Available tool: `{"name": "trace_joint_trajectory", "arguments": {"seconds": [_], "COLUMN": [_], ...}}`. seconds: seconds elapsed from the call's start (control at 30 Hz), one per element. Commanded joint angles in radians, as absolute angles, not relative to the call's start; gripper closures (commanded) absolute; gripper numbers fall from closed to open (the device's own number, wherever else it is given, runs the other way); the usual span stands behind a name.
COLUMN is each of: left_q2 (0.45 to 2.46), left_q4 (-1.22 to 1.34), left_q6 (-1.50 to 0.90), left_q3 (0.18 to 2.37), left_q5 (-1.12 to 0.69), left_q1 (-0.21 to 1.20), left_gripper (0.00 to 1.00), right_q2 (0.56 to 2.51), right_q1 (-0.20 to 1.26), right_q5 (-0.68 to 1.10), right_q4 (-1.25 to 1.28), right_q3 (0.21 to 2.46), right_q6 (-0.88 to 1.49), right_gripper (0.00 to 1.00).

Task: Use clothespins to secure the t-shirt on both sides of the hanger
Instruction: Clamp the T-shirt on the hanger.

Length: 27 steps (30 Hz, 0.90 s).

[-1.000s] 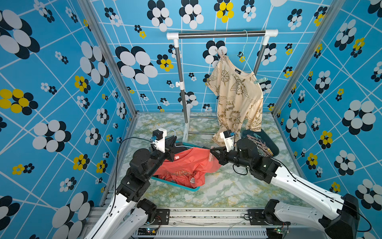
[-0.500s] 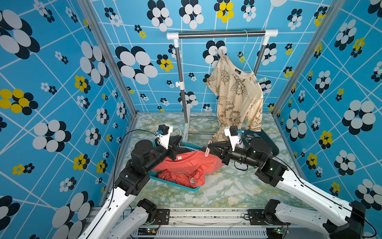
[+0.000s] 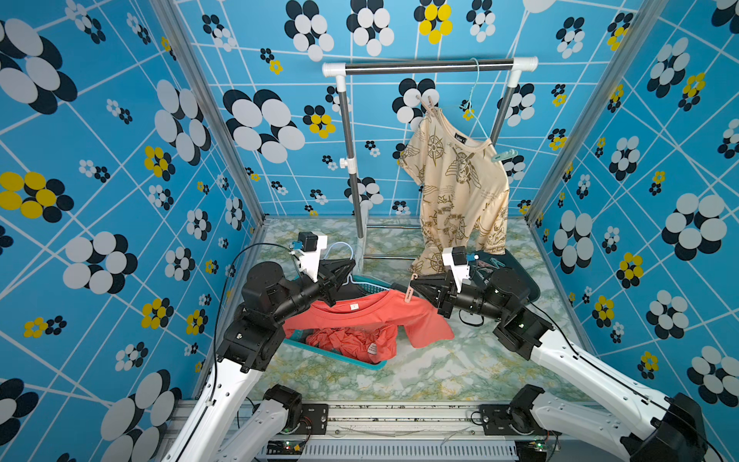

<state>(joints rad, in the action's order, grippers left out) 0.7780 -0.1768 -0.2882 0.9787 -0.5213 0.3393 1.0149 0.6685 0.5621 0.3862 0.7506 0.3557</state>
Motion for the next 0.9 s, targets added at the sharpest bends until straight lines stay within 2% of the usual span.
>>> {"name": "trace_joint_trajectory", "arguments": {"seconds": [0.0,0.5,0.57,0.6,0.63,0.7,0.87], "left_q2": [0.767,0.795,0.787,0.781,0.778,0.771,0.739], "left_q4": [-0.111,0.026,0.043,0.047,0.045,0.032,-0.020], "left_q6": [-0.335,-0.496,-0.500,-0.496,-0.493,-0.481,-0.420], "left_q3": [1.005,0.988,0.978,0.972,0.967,0.963,0.948], "left_q5": [-0.571,-0.670,-0.665,-0.653,-0.642,-0.615,-0.494], "left_q1": [0.322,0.240,0.235,0.228,0.224,0.213,0.204], "left_gripper": [1.00,1.00,1.00,1.00,1.00,1.00,1.00], "right_q2": [1.006,1.035,1.061,1.074,1.085,1.098,1.089], "right_q1": [0.664,0.664,0.664,0.664,0.664,0.664,0.660], "right_q5": [0.635,0.690,0.687,0.681,0.670,0.651,0.562], "right_q4": [0.482,0.580,0.588,0.576,0.557,0.497,0.368], "right_q3": [0.741,0.710,0.724,0.735,0.748,0.775,0.818], "right_q6": [0.399,0.475,0.503,0.512,0.517,0.509,0.467], "right_gripper": [1.00,1.00,0.63,0.50,0.43,0.35,0.30]}}
